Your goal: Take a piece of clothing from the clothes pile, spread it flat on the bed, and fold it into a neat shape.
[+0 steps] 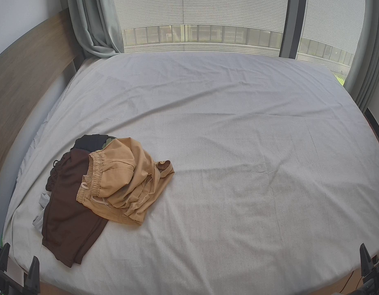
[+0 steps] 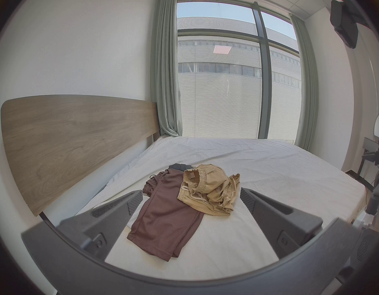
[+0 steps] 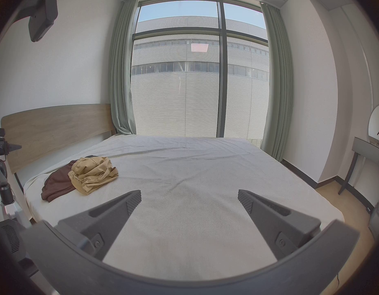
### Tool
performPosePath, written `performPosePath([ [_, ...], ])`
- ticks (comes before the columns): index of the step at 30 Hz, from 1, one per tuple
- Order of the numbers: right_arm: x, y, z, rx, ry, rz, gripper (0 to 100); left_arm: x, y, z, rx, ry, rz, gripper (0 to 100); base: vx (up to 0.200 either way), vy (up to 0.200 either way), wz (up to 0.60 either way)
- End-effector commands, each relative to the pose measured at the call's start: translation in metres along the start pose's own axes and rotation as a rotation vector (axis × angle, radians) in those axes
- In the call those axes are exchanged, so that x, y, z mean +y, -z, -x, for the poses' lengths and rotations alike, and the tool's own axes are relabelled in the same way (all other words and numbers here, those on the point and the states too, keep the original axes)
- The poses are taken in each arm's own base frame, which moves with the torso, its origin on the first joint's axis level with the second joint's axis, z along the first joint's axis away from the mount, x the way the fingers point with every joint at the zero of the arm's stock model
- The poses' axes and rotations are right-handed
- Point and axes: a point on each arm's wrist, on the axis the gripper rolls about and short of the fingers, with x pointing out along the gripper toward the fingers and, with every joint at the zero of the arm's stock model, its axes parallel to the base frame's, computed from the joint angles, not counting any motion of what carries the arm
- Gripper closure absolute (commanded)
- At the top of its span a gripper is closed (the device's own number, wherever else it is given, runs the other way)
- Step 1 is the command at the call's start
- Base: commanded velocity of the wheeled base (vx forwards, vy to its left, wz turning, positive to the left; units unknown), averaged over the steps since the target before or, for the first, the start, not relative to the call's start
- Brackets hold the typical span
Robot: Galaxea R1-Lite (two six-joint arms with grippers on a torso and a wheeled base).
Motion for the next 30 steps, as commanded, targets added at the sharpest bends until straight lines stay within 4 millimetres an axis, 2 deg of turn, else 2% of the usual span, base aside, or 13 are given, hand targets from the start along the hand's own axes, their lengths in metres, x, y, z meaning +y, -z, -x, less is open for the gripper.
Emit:
performPosePath([
  [1,0.0,0.005,0.0,0.001,-0.001,0.0,0,0.0,0.005,0.0,0.0,-0.002,0.0,0,0.0,0.0,0.0],
  [9,0.0,0.005,0.0,0.001,0.001,-0.003,0,0.0,0.005,0.0,-0.003,-0.001,0.002,0,0.0,0.0,0.0],
  [12,0.0,0.005,0.0,0.001,0.001,-0.003,0,0.0,-0.005,0.001,-0.075,0.0,0.023,0,0.0,0.0,0.0],
  [13,0.0,0.005,0.0,0.001,0.002,-0.003,0,-0.001,-0.046,0.01,-0.297,0.004,0.045,0,0.0,0.0,0.0],
  [14,0.0,0.005,0.0,0.001,0.004,-0.003,0,-0.003,-0.071,0.007,-0.334,-0.004,0.042,0,0.0,0.0,0.0],
  [17,0.0,0.005,0.0,0.001,0.002,-0.003,0,-0.003,-0.08,0.002,-0.28,0.018,0.049,0,0.0,0.0,0.0],
  [19,0.0,0.005,0.0,0.001,0.004,-0.005,0,-0.004,-0.068,-0.011,-0.111,0.1,0.078,0,0.0,0.0,0.0],
  [24,0.0,0.005,0.0,0.001,0.002,-0.005,0,-0.004,-0.058,-0.016,0.015,0.219,0.126,0,0.0,0.0,0.0],
  [30,0.0,0.005,0.0,0.001,0.001,-0.006,0,-0.009,-0.077,-0.04,0.096,0.269,0.163,0,0.0,0.0,0.0],
])
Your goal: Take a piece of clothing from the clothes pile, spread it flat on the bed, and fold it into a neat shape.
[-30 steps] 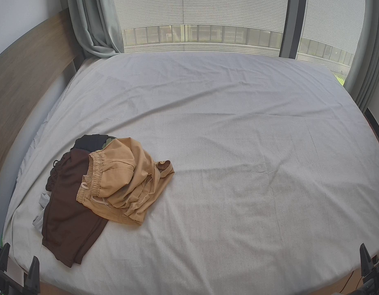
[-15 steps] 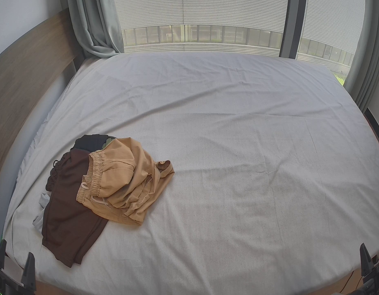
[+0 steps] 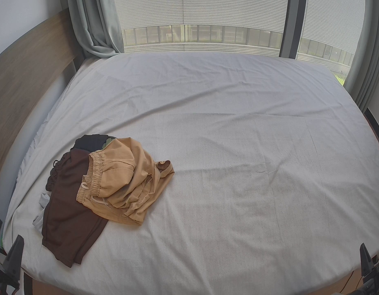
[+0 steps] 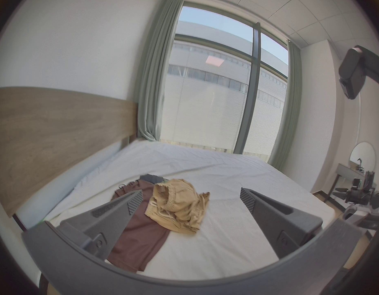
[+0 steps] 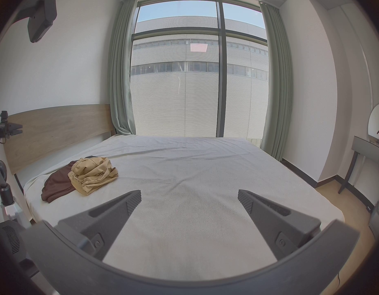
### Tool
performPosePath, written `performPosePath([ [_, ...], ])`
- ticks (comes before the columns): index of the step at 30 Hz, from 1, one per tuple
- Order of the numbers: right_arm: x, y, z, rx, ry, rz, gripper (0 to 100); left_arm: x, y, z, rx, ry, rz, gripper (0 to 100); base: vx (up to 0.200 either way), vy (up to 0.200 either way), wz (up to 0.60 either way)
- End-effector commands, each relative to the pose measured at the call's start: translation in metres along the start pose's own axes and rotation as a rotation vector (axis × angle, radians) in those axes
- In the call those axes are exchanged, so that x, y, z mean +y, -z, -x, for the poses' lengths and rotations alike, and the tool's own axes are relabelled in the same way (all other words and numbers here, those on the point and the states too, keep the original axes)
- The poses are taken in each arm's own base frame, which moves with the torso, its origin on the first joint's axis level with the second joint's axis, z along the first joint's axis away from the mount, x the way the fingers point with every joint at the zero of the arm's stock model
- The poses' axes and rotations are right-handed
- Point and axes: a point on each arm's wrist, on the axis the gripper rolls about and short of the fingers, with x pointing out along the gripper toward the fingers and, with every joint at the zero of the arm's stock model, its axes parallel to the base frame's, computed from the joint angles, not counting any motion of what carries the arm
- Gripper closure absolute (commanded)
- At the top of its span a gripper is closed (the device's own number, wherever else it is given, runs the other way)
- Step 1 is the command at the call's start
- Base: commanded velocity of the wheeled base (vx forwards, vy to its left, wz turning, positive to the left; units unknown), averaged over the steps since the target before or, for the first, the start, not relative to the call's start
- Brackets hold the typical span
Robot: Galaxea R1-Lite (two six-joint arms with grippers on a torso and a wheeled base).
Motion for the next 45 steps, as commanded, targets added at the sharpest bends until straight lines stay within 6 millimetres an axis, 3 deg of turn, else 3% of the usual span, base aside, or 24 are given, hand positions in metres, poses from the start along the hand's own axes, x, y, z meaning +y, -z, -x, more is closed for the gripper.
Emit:
performPosePath([
  [1,0.0,0.005,0.0,0.001,-0.001,-0.001,0,-0.002,-0.013,-0.028,0.119,0.06,0.036,0,0.0,0.0,0.0],
  [12,0.0,0.005,0.0,0.001,0.001,-0.004,0,-0.003,-0.022,-0.107,0.257,0.116,0.112,0,0.0,0.0,0.0],
  [22,0.0,0.005,0.0,0.002,0.002,-0.016,0,0.0,-0.009,-0.165,0.325,0.12,0.178,0,0.0,0.0,0.0],
  [33,0.0,0.005,0.0,0.002,0.002,-0.021,0,0.008,0.005,-0.201,0.349,0.15,0.25,0,0.0,0.0,0.0],
  [45,0.0,0.005,0.0,0.002,0.002,-0.025,0,0.054,0.029,-0.243,0.304,0.11,0.282,0,0.0,0.0,0.0],
])
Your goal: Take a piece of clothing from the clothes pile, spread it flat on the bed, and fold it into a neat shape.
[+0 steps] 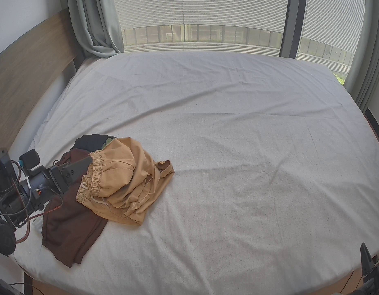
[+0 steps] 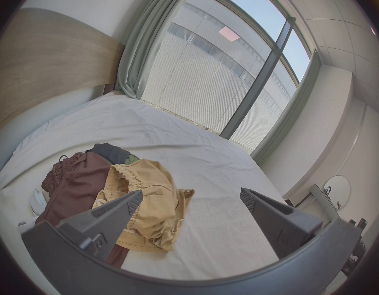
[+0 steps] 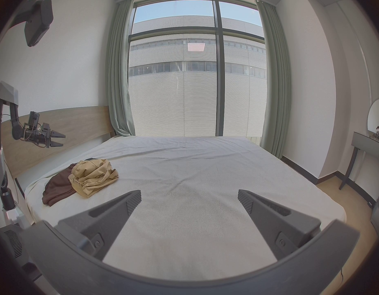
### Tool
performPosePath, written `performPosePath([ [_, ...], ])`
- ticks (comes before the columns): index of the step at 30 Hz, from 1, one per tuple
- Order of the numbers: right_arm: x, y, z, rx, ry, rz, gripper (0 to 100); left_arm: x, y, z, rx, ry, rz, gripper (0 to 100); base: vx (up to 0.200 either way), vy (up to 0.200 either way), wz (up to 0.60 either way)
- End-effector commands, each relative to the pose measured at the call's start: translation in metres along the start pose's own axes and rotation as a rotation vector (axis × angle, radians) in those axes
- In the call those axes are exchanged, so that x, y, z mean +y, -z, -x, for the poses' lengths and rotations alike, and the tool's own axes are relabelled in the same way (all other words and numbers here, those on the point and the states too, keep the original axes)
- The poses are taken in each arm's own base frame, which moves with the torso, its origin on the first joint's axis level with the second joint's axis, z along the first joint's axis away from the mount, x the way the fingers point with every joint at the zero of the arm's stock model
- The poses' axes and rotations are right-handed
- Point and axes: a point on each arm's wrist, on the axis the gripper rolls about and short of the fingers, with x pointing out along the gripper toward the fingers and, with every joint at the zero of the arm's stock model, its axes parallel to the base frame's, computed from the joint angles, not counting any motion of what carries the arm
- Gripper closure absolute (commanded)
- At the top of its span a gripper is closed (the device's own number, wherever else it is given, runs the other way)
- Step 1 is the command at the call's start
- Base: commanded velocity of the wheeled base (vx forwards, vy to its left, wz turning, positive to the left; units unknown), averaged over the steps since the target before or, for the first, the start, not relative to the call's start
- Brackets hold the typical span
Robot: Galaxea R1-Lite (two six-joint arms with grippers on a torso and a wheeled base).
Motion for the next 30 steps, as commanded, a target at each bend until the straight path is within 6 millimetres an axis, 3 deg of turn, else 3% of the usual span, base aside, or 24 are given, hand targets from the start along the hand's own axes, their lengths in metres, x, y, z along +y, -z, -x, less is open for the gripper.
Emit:
performPosePath([
  [1,0.0,0.005,0.0,0.001,-0.001,0.0,0,0.029,0.013,-0.019,0.053,-0.053,0.046,0,0.0,0.0,0.0],
  [4,0.0,0.005,0.0,0.001,-0.001,0.0,0,0.039,0.011,-0.036,0.005,-0.04,0.048,0,0.0,0.0,0.0],
  [7,0.0,0.005,0.0,0.001,-0.001,0.0,0,0.041,0.011,-0.041,-0.021,-0.028,0.058,0,0.0,0.0,0.0],
  [13,0.0,0.005,0.0,0.001,0.001,0.0,0,0.06,0.027,-0.061,-0.036,-0.029,0.086,0,0.0,0.0,0.0],
  [30,0.0,0.005,0.0,0.001,-0.001,-0.002,0,0.082,0.039,-0.087,-0.005,-0.051,0.108,0,0.0,0.0,0.0],
])
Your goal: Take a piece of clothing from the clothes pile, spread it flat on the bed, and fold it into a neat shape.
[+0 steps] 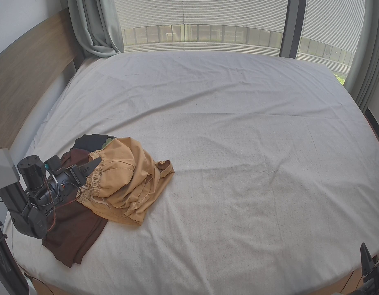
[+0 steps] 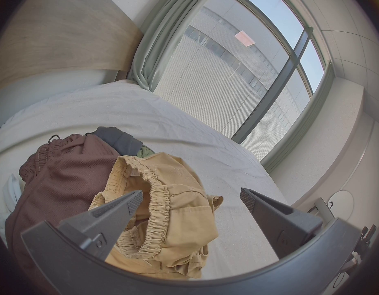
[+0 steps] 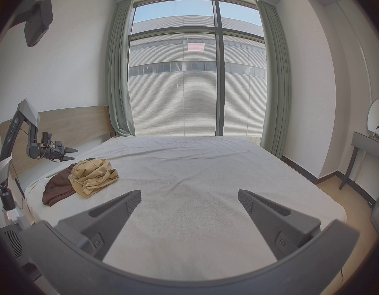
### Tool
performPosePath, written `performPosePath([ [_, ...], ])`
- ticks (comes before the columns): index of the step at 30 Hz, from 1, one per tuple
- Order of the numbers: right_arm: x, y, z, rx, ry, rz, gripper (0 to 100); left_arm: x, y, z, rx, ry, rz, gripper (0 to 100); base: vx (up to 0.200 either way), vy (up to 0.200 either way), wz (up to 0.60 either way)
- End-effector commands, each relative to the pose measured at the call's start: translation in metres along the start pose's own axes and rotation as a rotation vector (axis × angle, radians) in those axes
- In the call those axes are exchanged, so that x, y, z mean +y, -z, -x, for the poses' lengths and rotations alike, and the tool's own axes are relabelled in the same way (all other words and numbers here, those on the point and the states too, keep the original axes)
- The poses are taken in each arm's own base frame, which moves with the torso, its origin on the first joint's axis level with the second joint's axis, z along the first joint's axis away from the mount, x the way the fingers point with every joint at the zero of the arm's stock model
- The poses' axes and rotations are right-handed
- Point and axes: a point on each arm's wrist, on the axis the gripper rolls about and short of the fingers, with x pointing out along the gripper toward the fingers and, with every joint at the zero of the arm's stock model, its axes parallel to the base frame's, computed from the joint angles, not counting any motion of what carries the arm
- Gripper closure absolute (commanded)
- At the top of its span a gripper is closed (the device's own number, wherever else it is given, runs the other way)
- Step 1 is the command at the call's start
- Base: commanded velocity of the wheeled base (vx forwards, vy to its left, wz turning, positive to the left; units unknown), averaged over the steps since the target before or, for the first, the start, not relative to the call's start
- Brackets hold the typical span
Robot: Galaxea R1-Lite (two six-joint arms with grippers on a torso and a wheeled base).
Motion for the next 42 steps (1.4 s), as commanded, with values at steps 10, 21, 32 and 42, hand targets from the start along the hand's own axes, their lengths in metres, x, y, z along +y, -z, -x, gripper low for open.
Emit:
performPosePath([
  [10,0.0,0.005,0.0,0.001,0.0,-0.001,0,0.011,-0.007,-0.023,0.087,-0.019,0.042,0,0.0,0.0,0.0],
  [21,0.0,0.005,0.0,0.0,-0.002,-0.006,0,0.011,-0.011,-0.037,0.126,0.023,0.102,0,0.0,0.0,0.0],
  [32,0.0,0.005,0.0,0.0,0.0,-0.006,0,0.012,-0.004,-0.043,0.165,0.068,0.111,0,0.0,0.0,0.0],
  [42,0.0,0.005,0.0,0.001,0.0,-0.007,0,0.011,0.005,-0.049,0.193,0.081,0.117,0,0.0,0.0,0.0],
])
